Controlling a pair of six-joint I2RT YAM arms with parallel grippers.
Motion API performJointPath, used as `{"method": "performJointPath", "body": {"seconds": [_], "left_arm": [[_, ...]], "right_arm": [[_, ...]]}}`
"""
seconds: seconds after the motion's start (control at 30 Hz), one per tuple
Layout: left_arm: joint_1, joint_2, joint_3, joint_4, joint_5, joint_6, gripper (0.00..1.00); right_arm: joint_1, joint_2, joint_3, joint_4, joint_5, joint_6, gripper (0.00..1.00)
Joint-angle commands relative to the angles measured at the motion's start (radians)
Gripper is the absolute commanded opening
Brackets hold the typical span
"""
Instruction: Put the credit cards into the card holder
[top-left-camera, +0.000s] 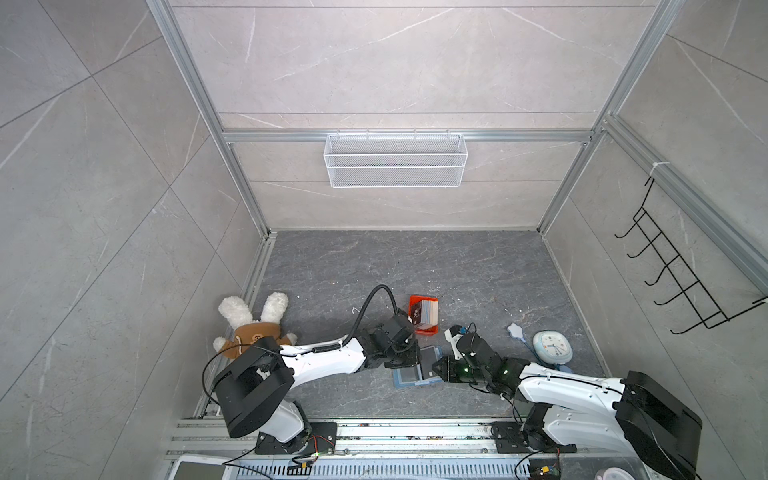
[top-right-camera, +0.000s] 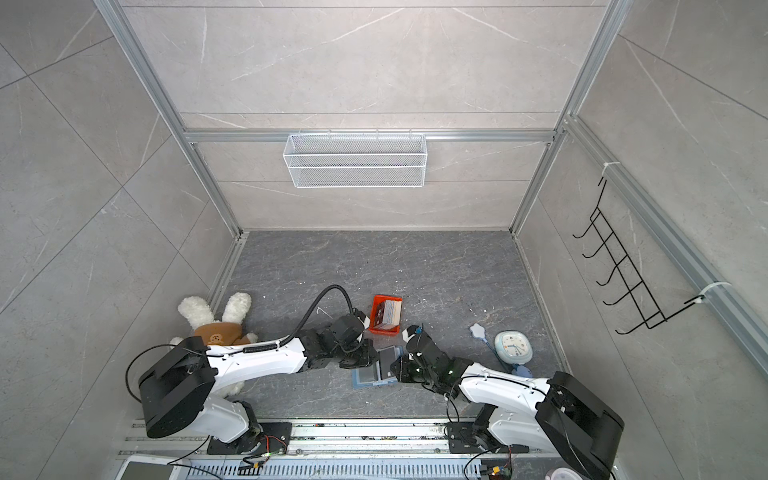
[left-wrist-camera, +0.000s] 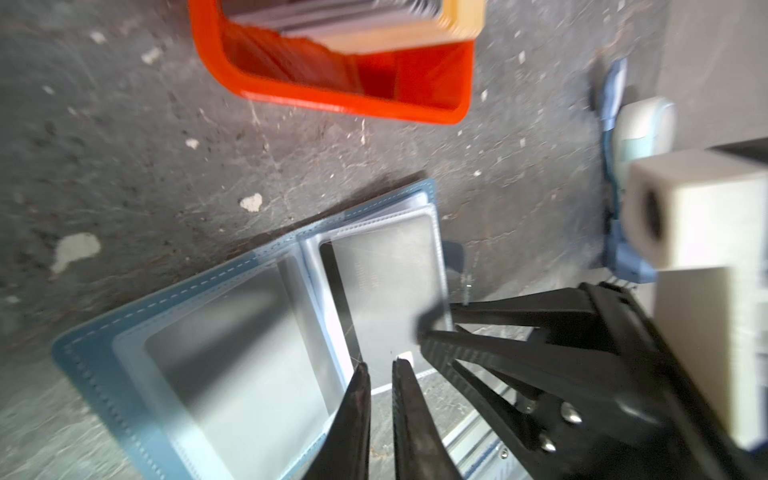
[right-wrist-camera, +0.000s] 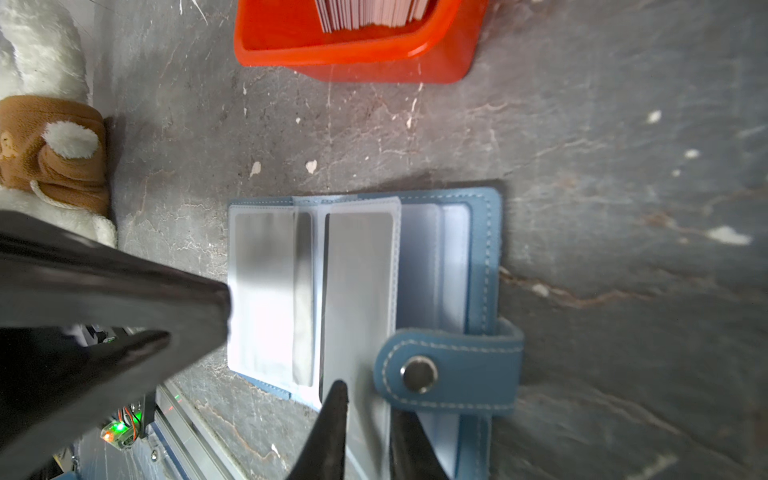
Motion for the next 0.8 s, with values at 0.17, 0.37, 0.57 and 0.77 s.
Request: {"method": "performJointPath", "body": {"seconds": [0.17,0.37,0.57,0.77], "left_arm": [[0.040,-0.136,-0.059,-0.027,0.003,0.023,0.16],[0.087,-0.273,-0.100,-0.081,-0.010,0.041,0.17],[0.089,-0.376,-0.129,-0.135,-0.024,0.049,0.18],[0.086,-0.417,-0.185,-0.106,-0.020,0.054,0.18]], "right_arm": [[0.115,0.042,0.137,-0.079,0.106,-0.015,0.22],[0.194,0.122,0.220,-0.085,0.156,0.004,0.22],[0.240,0.138,0.240,-0.070,0.204,0.011,0.23],[0.240,0.046,0.186,-0.080,0.240,0.006,0.24]]}}
